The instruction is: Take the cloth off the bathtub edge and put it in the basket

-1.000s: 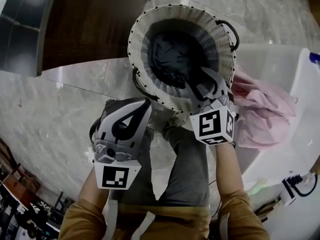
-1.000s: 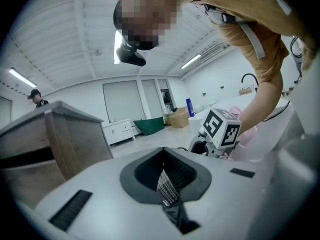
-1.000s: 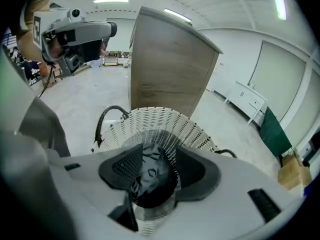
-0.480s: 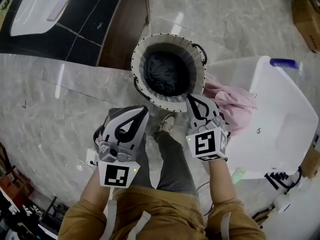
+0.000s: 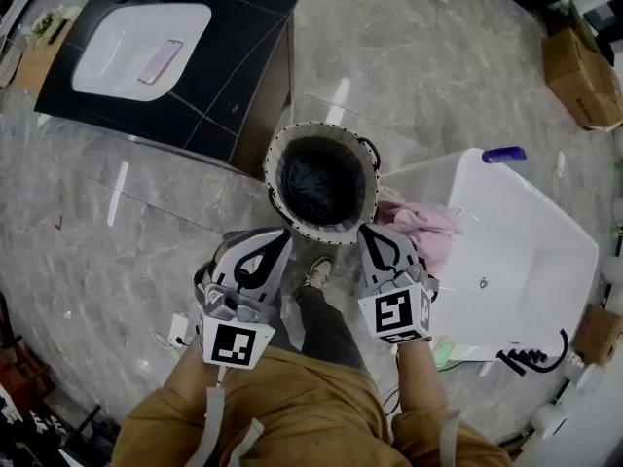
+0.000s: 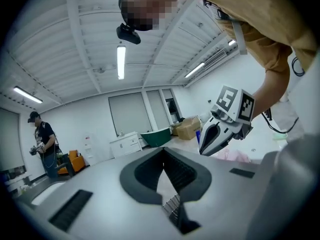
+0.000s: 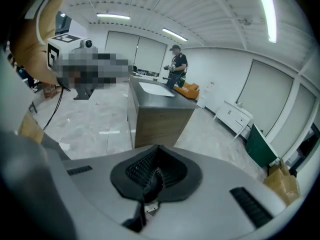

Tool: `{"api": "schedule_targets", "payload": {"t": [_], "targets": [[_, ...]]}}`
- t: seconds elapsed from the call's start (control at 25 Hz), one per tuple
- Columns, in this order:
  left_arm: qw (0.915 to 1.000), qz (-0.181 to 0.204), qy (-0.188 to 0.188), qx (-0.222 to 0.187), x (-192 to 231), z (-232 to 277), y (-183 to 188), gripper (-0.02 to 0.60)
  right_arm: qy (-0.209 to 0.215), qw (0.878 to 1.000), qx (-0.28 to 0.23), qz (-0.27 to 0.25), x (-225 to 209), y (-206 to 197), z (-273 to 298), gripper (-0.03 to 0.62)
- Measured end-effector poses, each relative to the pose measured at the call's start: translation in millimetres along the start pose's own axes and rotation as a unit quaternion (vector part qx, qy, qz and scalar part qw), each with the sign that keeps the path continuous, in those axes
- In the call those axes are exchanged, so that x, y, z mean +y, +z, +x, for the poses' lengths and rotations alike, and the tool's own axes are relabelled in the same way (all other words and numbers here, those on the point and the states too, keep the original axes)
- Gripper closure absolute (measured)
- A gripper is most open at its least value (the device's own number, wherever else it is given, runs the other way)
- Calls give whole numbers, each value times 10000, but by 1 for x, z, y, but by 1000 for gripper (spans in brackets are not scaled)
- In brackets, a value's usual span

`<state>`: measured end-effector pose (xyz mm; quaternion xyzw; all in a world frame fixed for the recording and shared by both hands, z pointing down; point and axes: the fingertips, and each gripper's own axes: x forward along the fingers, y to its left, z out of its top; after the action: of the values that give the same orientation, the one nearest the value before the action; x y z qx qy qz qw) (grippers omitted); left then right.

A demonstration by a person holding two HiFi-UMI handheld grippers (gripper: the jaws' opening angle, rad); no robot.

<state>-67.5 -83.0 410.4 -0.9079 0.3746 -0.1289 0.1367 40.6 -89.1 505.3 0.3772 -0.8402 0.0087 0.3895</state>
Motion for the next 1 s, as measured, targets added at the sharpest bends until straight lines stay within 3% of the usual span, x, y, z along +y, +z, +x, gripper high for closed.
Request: {"api": "schedule_targets", "payload": {"t": [0.52, 1.0], "targets": [[9996, -37, 67, -258, 31, -34, 78, 575, -499, 9958, -757, 160, -20, 100, -101, 588], [9970, 258, 201, -697, 59, -46, 136, 575, -1067, 9819, -1565, 0, -52, 170, -187, 588]]}}
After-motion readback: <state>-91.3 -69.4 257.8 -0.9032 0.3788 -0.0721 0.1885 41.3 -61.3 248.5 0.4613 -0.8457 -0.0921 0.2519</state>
